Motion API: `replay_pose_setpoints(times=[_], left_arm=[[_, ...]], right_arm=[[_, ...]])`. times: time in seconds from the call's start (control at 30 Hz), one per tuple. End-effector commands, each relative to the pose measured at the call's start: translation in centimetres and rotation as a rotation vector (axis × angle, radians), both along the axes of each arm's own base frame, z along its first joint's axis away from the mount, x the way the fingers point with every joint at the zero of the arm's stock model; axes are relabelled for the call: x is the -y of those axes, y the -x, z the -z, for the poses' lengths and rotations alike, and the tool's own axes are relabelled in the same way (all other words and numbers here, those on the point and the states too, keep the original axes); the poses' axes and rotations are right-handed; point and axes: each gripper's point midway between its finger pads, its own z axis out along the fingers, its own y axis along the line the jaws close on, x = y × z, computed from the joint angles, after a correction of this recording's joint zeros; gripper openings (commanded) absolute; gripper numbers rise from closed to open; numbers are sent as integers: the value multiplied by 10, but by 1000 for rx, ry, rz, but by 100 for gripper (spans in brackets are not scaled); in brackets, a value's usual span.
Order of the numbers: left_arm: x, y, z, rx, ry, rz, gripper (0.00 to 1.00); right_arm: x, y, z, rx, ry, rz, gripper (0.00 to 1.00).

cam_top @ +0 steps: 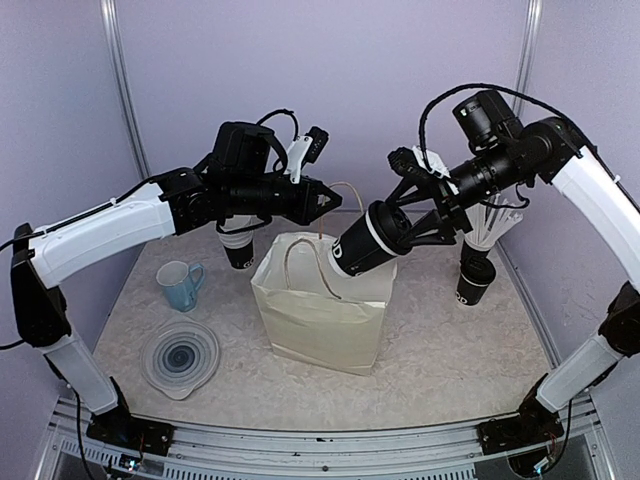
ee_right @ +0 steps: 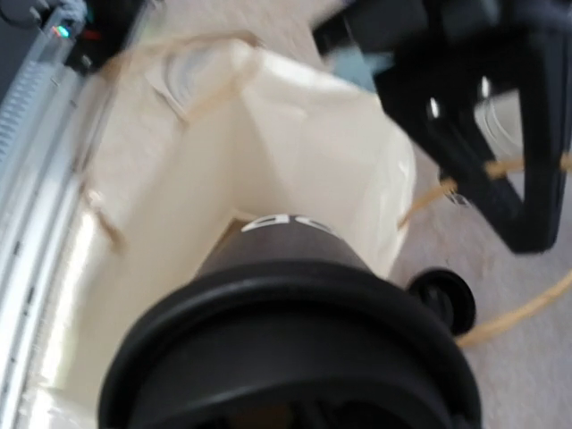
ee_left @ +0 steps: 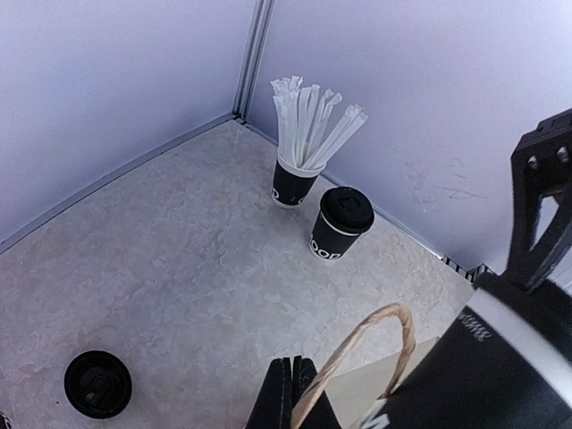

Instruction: Pack the takeout coffee

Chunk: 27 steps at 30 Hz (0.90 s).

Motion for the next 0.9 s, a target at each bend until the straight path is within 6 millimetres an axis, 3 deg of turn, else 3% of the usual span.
replay_pose_setpoints(times=[0.0,0.27,0.47,0.57,0.67,0.87], left_arm=[[-6,8,-35,31,111,-26,0],[-15,12,-47,56,150,-75,0],[-9,15,-30,36,115,-34,2],[-6,16,-26,35,91,-11,12],[-1,23,-33,58,71,26,34],[-5,63,-43,183,-44,81,65]], right_arm=[[-7,-20,13,81,71,64,53],[-20,-30,41,161,195,44,53],[-18,-29,75,160,303,34,52],[-13,-24,85,153,328,27,51],[-7,-16,91,148,340,9,51],[-5,9,107,128,369,-68,50]])
